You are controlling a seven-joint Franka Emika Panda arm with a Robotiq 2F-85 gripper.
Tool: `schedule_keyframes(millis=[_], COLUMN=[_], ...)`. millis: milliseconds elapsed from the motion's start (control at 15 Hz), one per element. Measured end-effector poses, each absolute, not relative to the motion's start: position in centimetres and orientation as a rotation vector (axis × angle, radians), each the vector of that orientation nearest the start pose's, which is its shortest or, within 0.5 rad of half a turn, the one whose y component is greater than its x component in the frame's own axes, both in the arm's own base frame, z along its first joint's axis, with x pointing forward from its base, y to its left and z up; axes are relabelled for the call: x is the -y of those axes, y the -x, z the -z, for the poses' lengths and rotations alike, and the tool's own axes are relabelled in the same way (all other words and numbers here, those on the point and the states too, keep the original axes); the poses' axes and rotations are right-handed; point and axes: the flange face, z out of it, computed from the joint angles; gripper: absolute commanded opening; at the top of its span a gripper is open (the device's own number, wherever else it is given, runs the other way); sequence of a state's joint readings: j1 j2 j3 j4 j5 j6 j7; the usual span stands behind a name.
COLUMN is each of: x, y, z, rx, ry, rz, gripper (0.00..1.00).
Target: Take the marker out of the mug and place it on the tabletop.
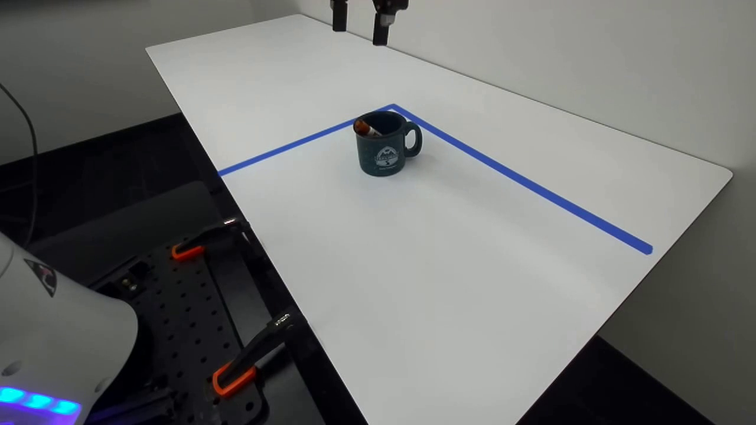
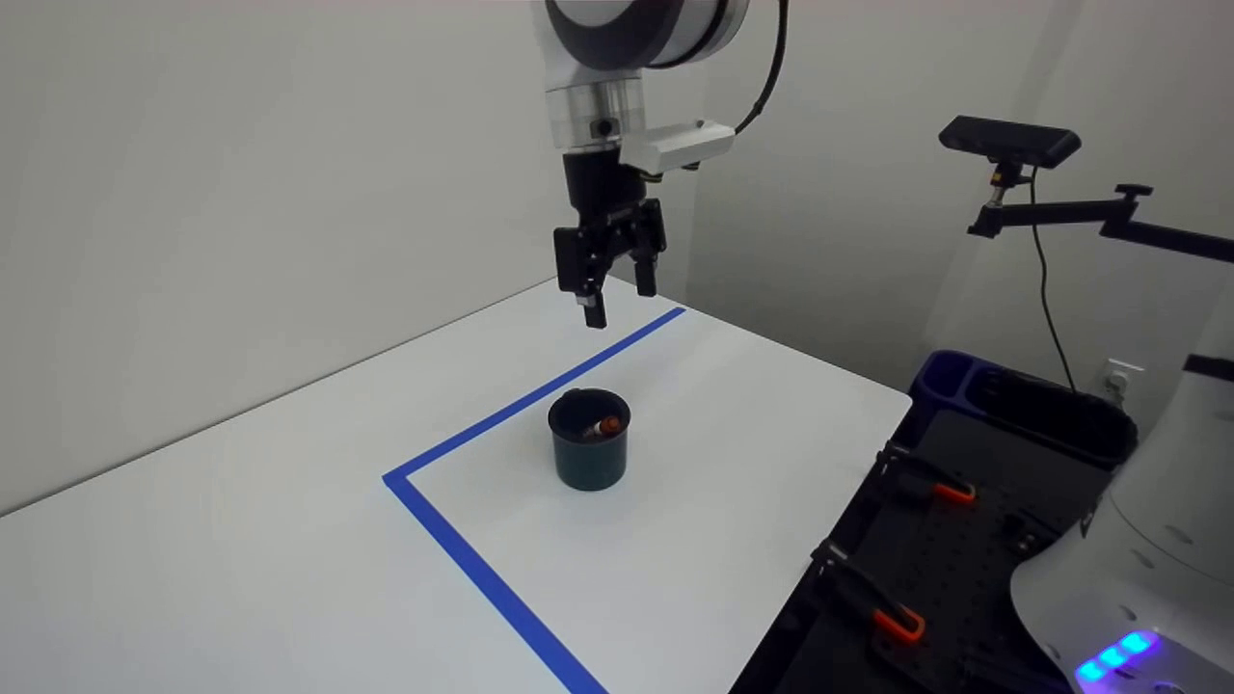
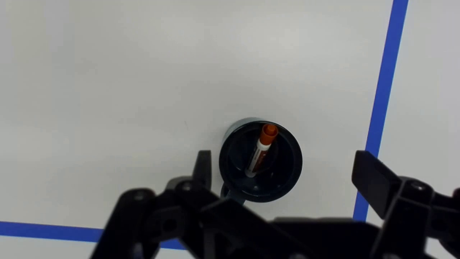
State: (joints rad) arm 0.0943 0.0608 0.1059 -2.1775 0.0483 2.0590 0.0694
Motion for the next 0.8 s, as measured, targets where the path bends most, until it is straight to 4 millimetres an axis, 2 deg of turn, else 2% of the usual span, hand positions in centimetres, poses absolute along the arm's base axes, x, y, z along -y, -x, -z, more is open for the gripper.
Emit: schedule_keyframes(millis=[200, 400, 800], x=[-11.6, -12.1, -12.6], y=[-53.0, -54.1, -55.3], z=[-31.5, -28.5, -24.1], rx=[0.118, 0.088, 0.018], ry=[3.097, 3.091, 3.083], rz=[-0.363, -0.423, -0.437], gripper=[1.00, 1.00, 1.00])
